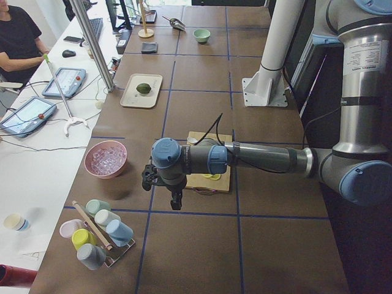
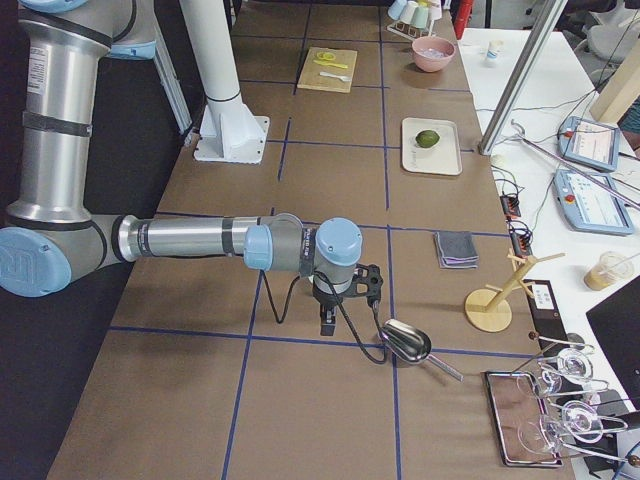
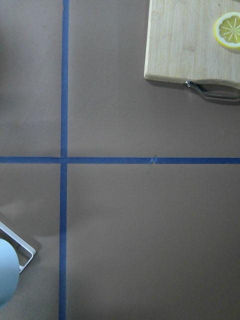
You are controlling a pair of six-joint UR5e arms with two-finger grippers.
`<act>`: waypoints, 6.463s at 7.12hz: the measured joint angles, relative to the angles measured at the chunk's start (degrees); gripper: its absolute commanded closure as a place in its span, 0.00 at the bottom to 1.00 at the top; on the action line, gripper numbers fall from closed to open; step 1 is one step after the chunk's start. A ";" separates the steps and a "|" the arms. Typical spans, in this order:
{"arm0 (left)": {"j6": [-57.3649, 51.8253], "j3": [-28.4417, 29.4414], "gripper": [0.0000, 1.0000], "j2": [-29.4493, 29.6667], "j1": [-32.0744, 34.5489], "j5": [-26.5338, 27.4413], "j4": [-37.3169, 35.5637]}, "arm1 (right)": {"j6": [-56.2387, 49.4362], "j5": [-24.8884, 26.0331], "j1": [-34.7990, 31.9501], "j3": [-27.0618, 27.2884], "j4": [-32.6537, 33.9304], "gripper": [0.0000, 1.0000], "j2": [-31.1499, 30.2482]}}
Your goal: Place spoon in bowl
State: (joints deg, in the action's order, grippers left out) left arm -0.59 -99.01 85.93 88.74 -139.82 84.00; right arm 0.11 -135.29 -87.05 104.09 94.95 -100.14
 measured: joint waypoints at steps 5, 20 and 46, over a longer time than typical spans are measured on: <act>0.48 -0.93 0.00 -0.15 -0.21 -2.17 1.22 | 13.48 -0.69 9.97 -1.60 -14.82 0.05 0.22; 1.66 -2.53 0.00 -0.10 -0.26 -2.30 1.36 | 56.75 1.31 29.99 -1.06 -35.18 1.00 7.96; 32.73 -5.51 0.26 6.82 -47.21 20.28 26.40 | 41.37 -0.13 16.49 12.91 -16.30 0.00 -1.10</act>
State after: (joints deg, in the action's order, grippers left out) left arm 32.14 -104.52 92.75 41.53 -119.54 110.39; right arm 41.48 -135.42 -70.56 117.00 78.65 -101.24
